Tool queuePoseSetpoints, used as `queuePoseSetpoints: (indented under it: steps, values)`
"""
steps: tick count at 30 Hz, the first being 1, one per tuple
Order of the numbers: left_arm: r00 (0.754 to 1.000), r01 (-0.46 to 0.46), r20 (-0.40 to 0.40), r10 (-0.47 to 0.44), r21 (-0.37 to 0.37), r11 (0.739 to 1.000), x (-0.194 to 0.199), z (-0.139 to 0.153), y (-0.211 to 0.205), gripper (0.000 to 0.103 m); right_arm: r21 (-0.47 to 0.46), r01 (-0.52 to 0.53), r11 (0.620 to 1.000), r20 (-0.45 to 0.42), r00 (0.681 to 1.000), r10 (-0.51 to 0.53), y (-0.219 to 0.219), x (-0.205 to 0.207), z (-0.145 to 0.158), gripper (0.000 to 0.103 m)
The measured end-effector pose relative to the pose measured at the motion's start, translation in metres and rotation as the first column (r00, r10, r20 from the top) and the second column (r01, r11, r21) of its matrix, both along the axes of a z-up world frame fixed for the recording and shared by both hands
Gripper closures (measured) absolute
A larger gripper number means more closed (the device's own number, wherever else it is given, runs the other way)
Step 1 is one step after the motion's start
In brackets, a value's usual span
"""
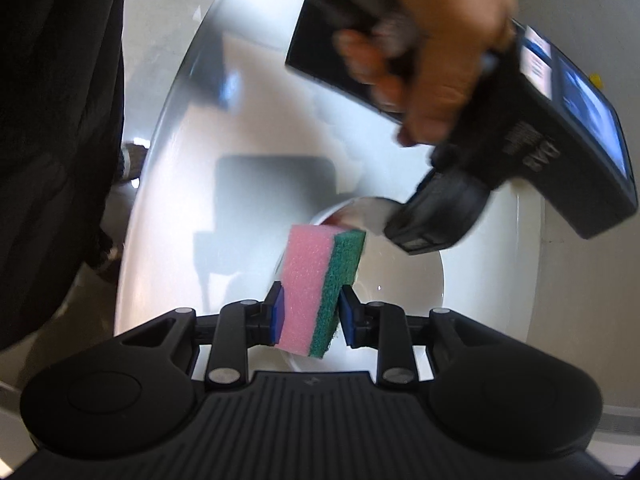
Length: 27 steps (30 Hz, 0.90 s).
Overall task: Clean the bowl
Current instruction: 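Scrub the bowl interior with the sponge in the right tool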
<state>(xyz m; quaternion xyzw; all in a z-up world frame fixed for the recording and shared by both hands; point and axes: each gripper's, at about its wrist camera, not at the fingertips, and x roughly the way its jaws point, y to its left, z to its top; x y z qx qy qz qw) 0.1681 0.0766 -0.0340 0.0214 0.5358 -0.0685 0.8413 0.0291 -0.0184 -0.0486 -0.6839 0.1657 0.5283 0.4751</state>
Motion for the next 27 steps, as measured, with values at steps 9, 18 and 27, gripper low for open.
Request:
queuePoseSetpoints:
  steps: [9,18,27]
  values:
    - [0.985,-0.171,0.028,0.172,-0.043,0.984,-0.028,0.001,0.004,0.089,0.011,0.03,0.999,-0.01,1.0,-0.03,0.004,-0.001,-0.003,0.078]
    - [0.997,-0.043,0.061,0.041,0.033,0.999,-0.021,0.003,-0.007,0.094,0.021,0.024,1.0,-0.02,1.0,-0.023,0.004,-0.006,-0.005,0.078]
    - [0.999,0.012,0.043,-0.013,0.034,0.999,-0.005,0.002,-0.006,0.092,-0.061,-0.051,0.997,0.076,0.996,0.056,-0.005,-0.012,-0.014,0.078]
